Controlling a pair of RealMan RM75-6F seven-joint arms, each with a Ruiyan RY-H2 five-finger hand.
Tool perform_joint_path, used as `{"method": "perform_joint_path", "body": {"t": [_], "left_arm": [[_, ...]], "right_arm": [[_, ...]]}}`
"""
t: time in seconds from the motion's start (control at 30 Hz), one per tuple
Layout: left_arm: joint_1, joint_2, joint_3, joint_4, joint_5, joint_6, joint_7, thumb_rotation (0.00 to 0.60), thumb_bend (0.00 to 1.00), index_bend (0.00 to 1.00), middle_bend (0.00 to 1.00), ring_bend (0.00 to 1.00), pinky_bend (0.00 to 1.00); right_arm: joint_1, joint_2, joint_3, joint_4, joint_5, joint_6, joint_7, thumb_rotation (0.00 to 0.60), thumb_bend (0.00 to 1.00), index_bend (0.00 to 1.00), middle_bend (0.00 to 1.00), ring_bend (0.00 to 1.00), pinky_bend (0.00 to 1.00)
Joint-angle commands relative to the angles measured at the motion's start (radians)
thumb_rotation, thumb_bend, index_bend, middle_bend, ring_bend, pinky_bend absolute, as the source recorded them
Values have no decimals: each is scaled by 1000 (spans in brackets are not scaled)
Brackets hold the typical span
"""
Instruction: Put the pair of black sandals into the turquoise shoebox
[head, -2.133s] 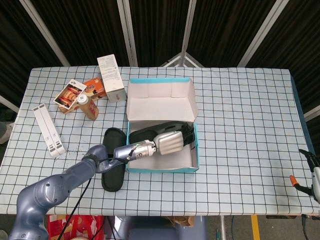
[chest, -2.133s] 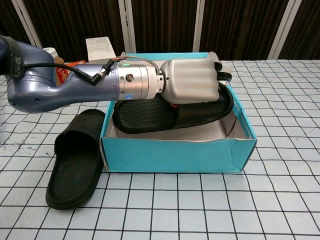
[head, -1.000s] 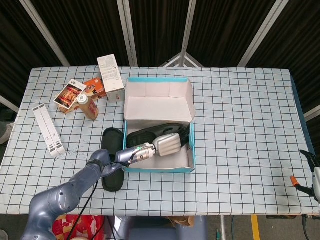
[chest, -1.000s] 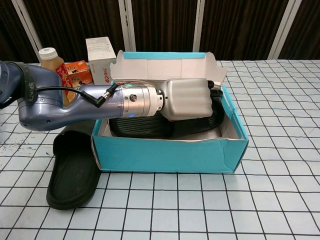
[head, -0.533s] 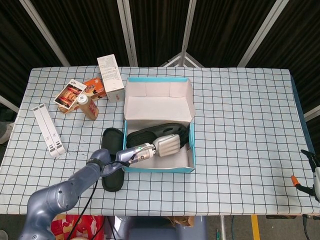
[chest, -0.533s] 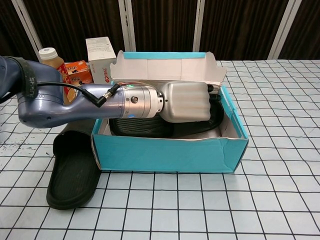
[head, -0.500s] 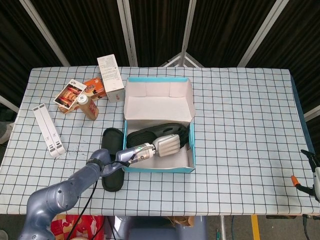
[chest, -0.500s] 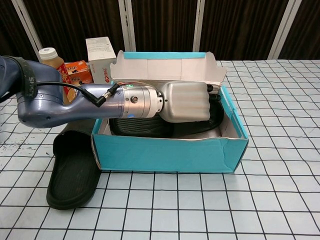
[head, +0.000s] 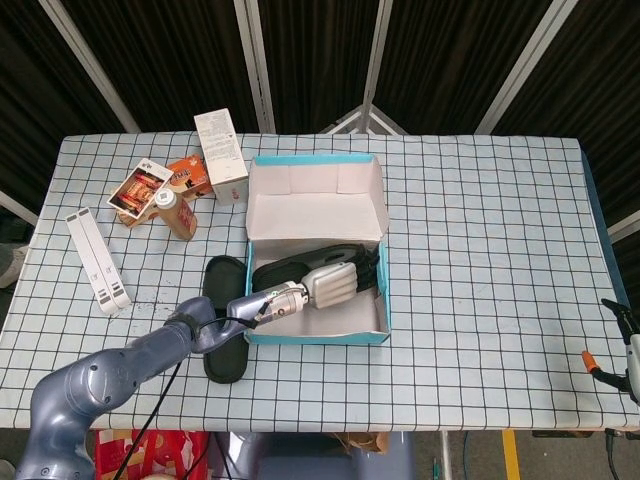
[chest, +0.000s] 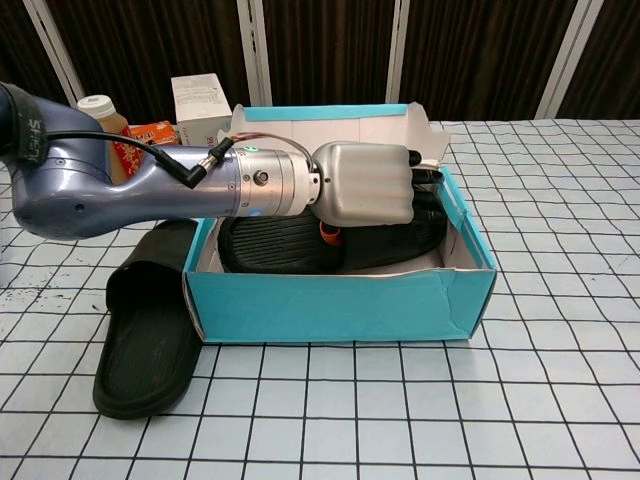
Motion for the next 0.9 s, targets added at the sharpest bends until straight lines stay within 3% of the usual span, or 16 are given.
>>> {"method": "perform_joint_path", "body": {"t": [0.03,0.5,0.9], "left_arm": [[0,22,-16,-38,-18,-23,42,460,174,0,18,29,196],[7,135,-82,-240,-85,-59,209,426,141,0,0,6,193],[46,306,-129,-495,-142,-37,332,426,141,0,0,6,193]], "right_arm": [[0,-1,2,2,2,0,1,600,317,161,200,249,193],[1,0,2,4,3,-6,10,600,318,161,200,250,193],[-2,6,3,1,8,-8,23,600,318,161,200,251,193]]}}
